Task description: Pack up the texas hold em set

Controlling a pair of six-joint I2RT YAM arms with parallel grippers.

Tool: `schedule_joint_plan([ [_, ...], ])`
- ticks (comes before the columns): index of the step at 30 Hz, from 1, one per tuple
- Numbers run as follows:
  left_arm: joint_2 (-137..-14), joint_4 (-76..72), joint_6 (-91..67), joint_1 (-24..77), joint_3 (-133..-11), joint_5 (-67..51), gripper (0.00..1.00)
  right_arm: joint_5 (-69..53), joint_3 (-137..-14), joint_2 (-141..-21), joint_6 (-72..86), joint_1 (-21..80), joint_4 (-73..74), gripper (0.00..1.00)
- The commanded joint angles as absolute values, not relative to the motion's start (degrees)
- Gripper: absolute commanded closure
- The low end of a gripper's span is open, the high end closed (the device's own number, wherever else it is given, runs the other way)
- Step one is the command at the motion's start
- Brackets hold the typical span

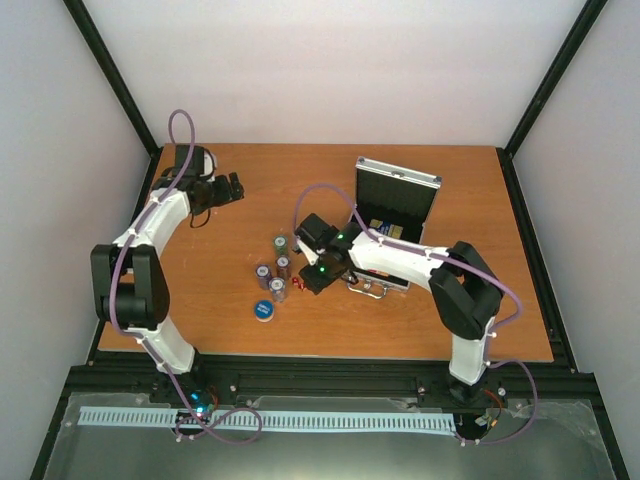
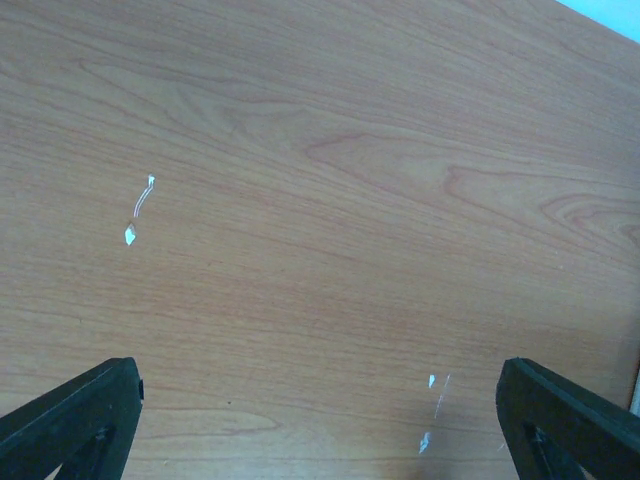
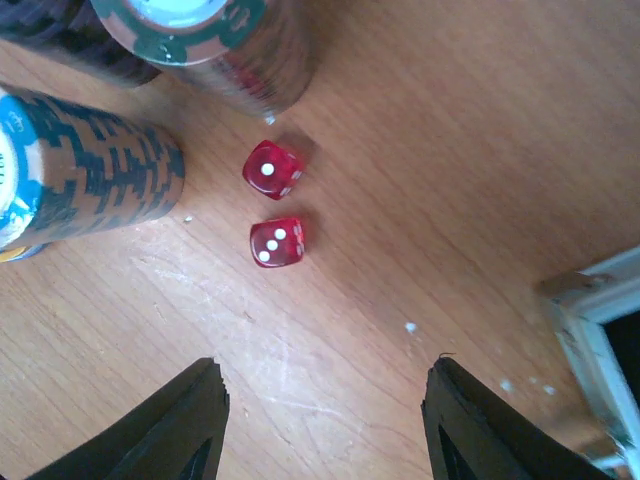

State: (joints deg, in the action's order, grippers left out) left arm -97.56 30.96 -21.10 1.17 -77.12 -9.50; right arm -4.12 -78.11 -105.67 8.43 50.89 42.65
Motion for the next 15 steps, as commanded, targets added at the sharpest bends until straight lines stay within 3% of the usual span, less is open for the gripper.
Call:
schedule_joint_plan([
  [1, -94.75, 31.26, -21.35, 0.59, -76.12, -9.67, 0.0, -8.08, -78.38, -108.88, 7.43, 50.95, 39.71, 0.46],
  [15, -93.46, 30.8, -22.09, 0.61, -73.83, -8.81, 0.0, -8.17, -81.49, -116.07, 2.24, 51.79, 37.01, 0.46],
])
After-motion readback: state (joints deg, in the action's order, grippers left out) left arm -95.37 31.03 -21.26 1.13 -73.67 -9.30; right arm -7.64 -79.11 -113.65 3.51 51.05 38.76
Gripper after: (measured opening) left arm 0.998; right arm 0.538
